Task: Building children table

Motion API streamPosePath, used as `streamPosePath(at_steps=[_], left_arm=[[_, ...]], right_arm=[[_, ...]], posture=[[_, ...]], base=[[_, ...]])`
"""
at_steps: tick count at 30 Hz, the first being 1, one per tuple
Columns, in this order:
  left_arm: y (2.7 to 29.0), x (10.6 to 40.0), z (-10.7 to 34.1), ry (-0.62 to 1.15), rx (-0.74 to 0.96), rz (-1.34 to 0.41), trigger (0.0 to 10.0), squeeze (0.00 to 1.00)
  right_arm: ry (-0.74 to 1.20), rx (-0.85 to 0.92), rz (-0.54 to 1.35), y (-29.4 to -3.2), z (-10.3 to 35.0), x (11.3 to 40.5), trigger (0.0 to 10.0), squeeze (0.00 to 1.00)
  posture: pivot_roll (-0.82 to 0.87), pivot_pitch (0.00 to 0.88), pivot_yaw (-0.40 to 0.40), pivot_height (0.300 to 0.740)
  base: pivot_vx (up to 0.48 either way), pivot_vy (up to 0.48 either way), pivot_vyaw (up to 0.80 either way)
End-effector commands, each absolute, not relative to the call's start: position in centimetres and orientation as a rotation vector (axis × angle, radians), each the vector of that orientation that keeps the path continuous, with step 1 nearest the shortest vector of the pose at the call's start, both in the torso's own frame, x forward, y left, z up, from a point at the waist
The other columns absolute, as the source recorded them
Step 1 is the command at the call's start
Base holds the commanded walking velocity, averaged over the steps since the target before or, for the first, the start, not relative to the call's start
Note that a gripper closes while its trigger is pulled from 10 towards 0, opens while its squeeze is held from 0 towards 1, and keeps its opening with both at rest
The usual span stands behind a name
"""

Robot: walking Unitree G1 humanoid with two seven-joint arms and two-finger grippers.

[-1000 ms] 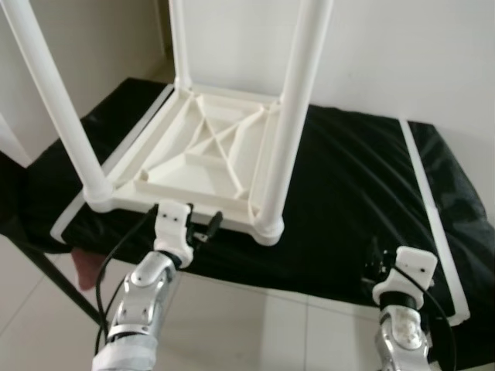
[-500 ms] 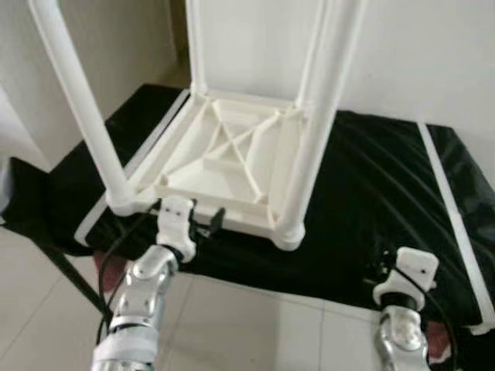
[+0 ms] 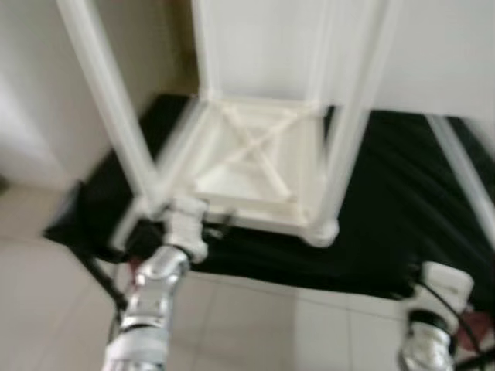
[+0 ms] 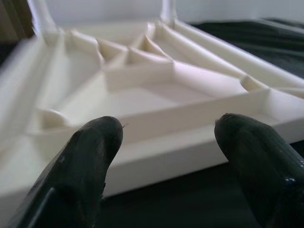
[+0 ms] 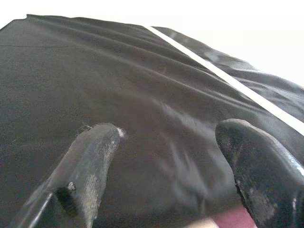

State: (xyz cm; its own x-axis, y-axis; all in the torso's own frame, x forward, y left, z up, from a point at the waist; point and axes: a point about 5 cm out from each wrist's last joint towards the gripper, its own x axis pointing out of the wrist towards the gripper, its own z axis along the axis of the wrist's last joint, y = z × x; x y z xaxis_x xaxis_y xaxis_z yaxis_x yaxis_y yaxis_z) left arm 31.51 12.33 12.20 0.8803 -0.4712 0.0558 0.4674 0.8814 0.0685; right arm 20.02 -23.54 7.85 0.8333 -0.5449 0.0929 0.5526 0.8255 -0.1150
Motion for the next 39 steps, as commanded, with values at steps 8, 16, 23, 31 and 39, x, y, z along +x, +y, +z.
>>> streamPosePath(at_steps=[8, 16, 23, 31, 39], left_arm=[[12.7, 30.9, 11.7, -0.066, 0.129, -0.504, 10.0, 0.00], [11.7, 30.2, 11.6, -0.083, 0.190, -0.567, 10.0, 0.00], [10.7, 29.7, 11.8, -0.109, 0.217, -0.639, 10.0, 0.00], [9.7, 29.4, 12.4, -0.132, 0.149, -0.689, 10.0, 0.00], [9.3, 28.9, 14.3, -0.231, 0.094, -0.690, 10.0, 0.00]], right_arm=[[-0.051, -0.139, -0.572, -22.6, 7.5, 19.3, 10.0, 0.00], [-0.057, -0.142, -0.564, -22.9, 7.5, 18.7, 10.0, 0.00], [-0.076, -0.163, -0.554, -23.1, 8.2, 19.2, 10.0, 0.00], [-0.130, -0.168, -0.481, -23.2, 9.9, 20.5, 10.0, 0.00], [-0.139, -0.195, -0.370, -22.8, 10.3, 20.6, 10.0, 0.00]], posture=[[0.01, 0.021, 0.036, 0.740], [0.00, 0.049, 0.026, 0.740], [0.00, 0.060, 0.011, 0.740], [-0.02, 0.060, -0.008, 0.740], [-0.01, 0.041, -0.002, 0.740]], base=[[0.000, 0.096, 0.00], [0.000, 0.000, 0.00], [0.000, 0.000, 0.00], [0.000, 0.000, 0.00], [0.000, 0.000, 0.00]])
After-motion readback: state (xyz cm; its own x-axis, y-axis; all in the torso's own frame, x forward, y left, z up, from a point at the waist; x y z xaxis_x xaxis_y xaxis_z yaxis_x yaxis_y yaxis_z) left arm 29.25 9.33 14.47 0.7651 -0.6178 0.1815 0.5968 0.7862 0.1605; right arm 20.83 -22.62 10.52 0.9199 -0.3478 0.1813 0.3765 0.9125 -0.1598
